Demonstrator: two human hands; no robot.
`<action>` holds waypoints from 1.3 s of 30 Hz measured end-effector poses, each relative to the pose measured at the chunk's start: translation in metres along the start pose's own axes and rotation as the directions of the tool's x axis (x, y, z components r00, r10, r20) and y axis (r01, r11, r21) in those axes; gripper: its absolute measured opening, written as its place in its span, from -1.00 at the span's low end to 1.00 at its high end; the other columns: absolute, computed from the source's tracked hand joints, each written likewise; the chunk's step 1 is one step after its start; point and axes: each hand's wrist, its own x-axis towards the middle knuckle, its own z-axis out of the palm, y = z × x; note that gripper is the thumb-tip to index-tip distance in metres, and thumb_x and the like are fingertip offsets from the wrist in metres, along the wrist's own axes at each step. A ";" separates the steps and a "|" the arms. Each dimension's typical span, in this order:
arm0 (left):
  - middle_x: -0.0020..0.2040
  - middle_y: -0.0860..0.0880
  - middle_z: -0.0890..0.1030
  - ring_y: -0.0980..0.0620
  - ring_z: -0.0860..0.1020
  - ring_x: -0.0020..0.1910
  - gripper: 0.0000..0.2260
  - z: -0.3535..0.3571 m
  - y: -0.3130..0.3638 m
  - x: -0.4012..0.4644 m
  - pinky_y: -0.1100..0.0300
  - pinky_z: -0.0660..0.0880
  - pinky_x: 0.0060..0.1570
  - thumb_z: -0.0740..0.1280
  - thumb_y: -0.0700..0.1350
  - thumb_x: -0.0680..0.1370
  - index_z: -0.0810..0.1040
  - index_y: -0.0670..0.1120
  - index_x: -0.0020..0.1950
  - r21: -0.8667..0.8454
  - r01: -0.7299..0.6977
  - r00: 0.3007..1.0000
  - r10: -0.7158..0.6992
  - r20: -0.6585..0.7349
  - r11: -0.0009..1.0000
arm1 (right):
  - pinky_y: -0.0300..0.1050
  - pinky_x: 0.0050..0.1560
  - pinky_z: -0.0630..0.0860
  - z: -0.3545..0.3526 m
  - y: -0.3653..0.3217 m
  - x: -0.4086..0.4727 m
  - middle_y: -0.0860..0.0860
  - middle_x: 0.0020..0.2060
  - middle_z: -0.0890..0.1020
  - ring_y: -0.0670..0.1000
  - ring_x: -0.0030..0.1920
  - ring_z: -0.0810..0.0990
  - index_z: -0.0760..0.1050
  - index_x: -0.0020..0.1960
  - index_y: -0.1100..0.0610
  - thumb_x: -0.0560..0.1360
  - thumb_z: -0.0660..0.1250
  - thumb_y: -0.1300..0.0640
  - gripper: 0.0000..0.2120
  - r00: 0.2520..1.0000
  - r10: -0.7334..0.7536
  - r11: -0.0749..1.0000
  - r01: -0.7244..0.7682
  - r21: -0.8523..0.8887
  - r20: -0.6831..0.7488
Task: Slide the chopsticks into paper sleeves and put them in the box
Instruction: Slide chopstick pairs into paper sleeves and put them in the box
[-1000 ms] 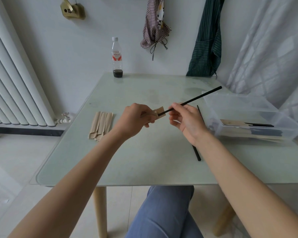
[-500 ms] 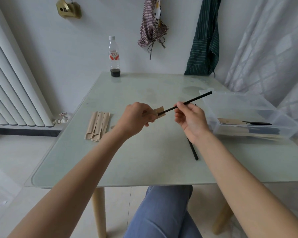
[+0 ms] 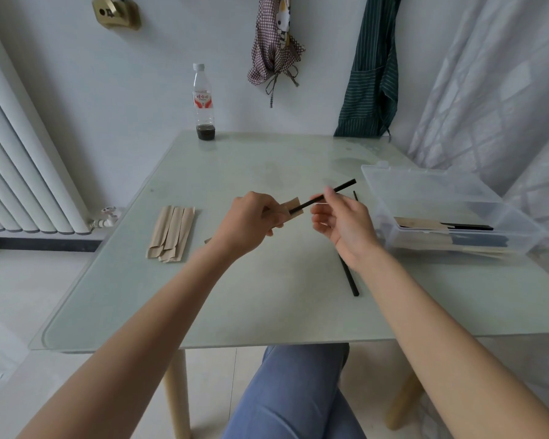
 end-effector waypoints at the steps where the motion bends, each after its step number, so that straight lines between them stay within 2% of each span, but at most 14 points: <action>1: -0.22 0.04 0.61 0.17 0.55 -0.37 -0.90 0.000 -0.003 0.000 0.48 0.36 -0.41 0.29 -0.19 0.54 0.59 -0.13 -0.10 0.007 0.014 1.000 -0.013 -0.006 1.000 | -0.29 -0.40 0.51 -0.005 0.001 0.003 0.03 -0.41 0.56 -0.08 -0.43 0.53 0.52 -0.18 0.20 0.60 0.17 0.02 -0.68 1.000 -0.001 1.000 0.000 -0.015 -0.030; 3: -0.19 0.01 0.62 0.14 0.55 -0.35 -0.90 0.002 -0.009 -0.001 0.36 0.40 -0.35 0.28 -0.19 0.55 0.59 -0.15 -0.08 0.014 0.048 0.999 -0.047 -0.020 0.999 | -0.29 -0.41 0.49 -0.016 0.005 0.011 0.06 -0.40 0.55 -0.02 -0.40 0.54 0.53 -0.12 0.28 0.61 0.15 0.04 -0.65 0.991 -0.038 0.980 0.011 -0.197 -0.132; 4: -0.17 -0.01 0.63 0.12 0.56 -0.34 -0.89 0.003 -0.011 -0.001 0.30 0.40 -0.34 0.28 -0.19 0.55 0.59 -0.16 -0.08 0.016 0.063 0.998 -0.062 -0.025 0.998 | -0.27 -0.39 0.47 -0.022 0.010 0.015 0.07 -0.37 0.56 0.03 -0.34 0.56 0.53 -0.08 0.30 0.60 0.17 0.10 -0.70 0.980 -0.088 0.917 0.011 -0.400 -0.176; 6: -0.17 -0.02 0.63 0.11 0.56 -0.33 -0.88 0.005 -0.012 0.000 0.26 0.40 -0.32 0.28 -0.18 0.55 0.59 -0.18 -0.07 0.020 0.077 0.997 -0.076 -0.028 0.997 | -0.22 -0.35 0.39 -0.032 0.020 0.021 0.07 -0.22 0.62 0.09 -0.15 0.59 0.55 -0.03 0.24 0.56 0.19 0.16 -0.80 0.966 -0.204 0.569 -0.016 -0.822 -0.160; 7: -0.17 -0.02 0.62 0.10 0.57 -0.33 -0.87 0.005 -0.013 0.000 0.25 0.41 -0.31 0.28 -0.18 0.55 0.59 -0.19 -0.07 0.018 0.079 0.997 -0.078 -0.026 0.997 | -0.18 -0.33 0.35 -0.035 0.025 0.023 0.07 -0.13 0.62 0.10 -0.07 0.57 0.54 -0.01 0.20 0.55 0.20 0.17 -0.83 0.968 -0.221 0.387 -0.024 -0.922 -0.118; 9: -0.16 -0.04 0.63 0.09 0.58 -0.32 -0.87 0.006 -0.013 0.002 0.21 0.45 -0.26 0.28 -0.18 0.54 0.60 -0.18 -0.07 0.014 0.081 0.996 -0.081 -0.023 0.997 | -0.13 -0.20 0.36 -0.037 0.032 0.027 0.12 0.01 0.57 0.14 0.04 0.53 0.51 0.05 0.21 0.55 0.21 0.19 -0.84 0.981 -0.186 0.179 -0.017 -0.984 -0.051; 11: -0.15 -0.05 0.64 0.09 0.58 -0.31 -0.88 0.006 -0.013 0.004 0.21 0.46 -0.25 0.28 -0.18 0.54 0.60 -0.17 -0.06 0.012 0.084 0.996 -0.083 -0.021 0.996 | -0.07 -0.08 0.40 -0.035 0.037 0.031 0.18 0.07 0.53 0.19 0.08 0.50 0.48 0.09 0.25 0.55 0.21 0.22 -0.84 0.991 -0.129 0.070 -0.013 -0.997 -0.022; 18: -0.19 0.02 0.62 0.14 0.58 -0.33 -0.89 0.004 -0.017 0.008 0.18 0.49 -0.20 0.27 -0.19 0.54 0.59 -0.13 -0.08 0.021 0.087 0.996 -0.086 -0.028 0.996 | -0.03 0.03 0.47 -0.017 0.030 0.035 0.25 0.15 0.52 0.22 0.16 0.53 0.43 0.21 0.32 0.53 0.11 0.45 -0.71 0.996 -0.071 -0.156 -0.071 -0.985 -0.060; 21: -0.20 0.00 0.61 0.13 0.58 -0.33 -0.89 0.003 -0.017 0.009 0.17 0.49 -0.21 0.27 -0.18 0.55 0.57 -0.12 -0.13 0.029 0.097 0.994 -0.095 -0.046 0.995 | -0.04 0.01 0.47 -0.011 0.028 0.034 0.23 0.12 0.54 0.23 0.15 0.53 0.46 0.14 0.30 0.53 0.14 0.41 -0.77 0.999 -0.014 -0.139 -0.051 -0.989 -0.050; 23: -0.19 -0.05 0.63 0.05 0.60 -0.30 -0.87 0.002 -0.019 0.009 0.15 0.50 -0.22 0.27 -0.16 0.55 0.56 -0.12 -0.16 0.025 0.119 0.991 -0.117 -0.059 0.993 | -0.12 -0.22 0.43 -0.008 0.028 0.033 0.17 -0.12 0.56 0.25 0.00 0.54 0.47 -0.12 0.25 0.52 0.18 0.35 -0.89 0.999 0.027 -0.065 -0.035 -0.997 -0.037; 25: -0.18 -0.10 0.65 -0.04 0.63 -0.25 -0.85 0.000 -0.022 0.009 0.10 0.51 -0.22 0.26 -0.13 0.55 0.56 -0.12 -0.16 0.014 0.145 0.986 -0.143 -0.083 0.989 | -0.16 -0.36 0.35 -0.005 0.028 0.030 0.16 -0.30 0.51 0.23 -0.12 0.52 0.44 -0.27 0.24 0.49 0.22 0.29 -0.84 0.999 0.046 0.009 -0.001 -1.000 0.000; 29: -0.17 -0.09 0.65 -0.05 0.62 -0.23 -0.82 -0.005 -0.026 0.007 0.20 0.42 -0.31 0.22 -0.11 0.59 0.56 -0.15 -0.11 -0.010 0.185 0.970 -0.185 -0.157 0.983 | -0.11 -0.17 0.50 -0.001 0.020 0.019 0.15 -0.19 0.63 0.14 -0.11 0.57 0.60 -0.02 0.26 0.49 0.22 0.25 -0.80 0.991 0.007 0.185 0.131 -0.974 0.135; 35: -0.13 -0.08 0.62 -0.16 0.58 -0.09 -0.85 -0.011 -0.037 0.006 0.04 0.50 -0.12 0.19 -0.19 0.56 0.53 -0.06 -0.13 0.002 0.319 0.906 -0.304 -0.294 0.948 | -0.20 -0.35 0.30 -0.003 0.004 0.010 -0.01 -0.42 0.50 -0.06 -0.38 0.41 0.60 -0.20 0.14 0.50 0.33 0.05 -0.81 0.957 -0.056 0.325 0.288 -0.901 0.286; 39: -0.08 -0.11 0.64 -0.17 0.60 -0.10 -0.83 -0.013 -0.044 0.002 -0.02 0.55 -0.09 0.21 -0.19 0.56 0.50 0.00 -0.20 0.016 0.328 0.914 -0.313 -0.259 0.945 | -0.15 -0.14 0.38 -0.007 -0.002 0.010 0.02 -0.28 0.58 -0.02 -0.22 0.49 0.65 -0.07 0.12 0.51 0.34 0.06 -0.84 0.928 -0.137 0.324 0.372 -0.870 0.346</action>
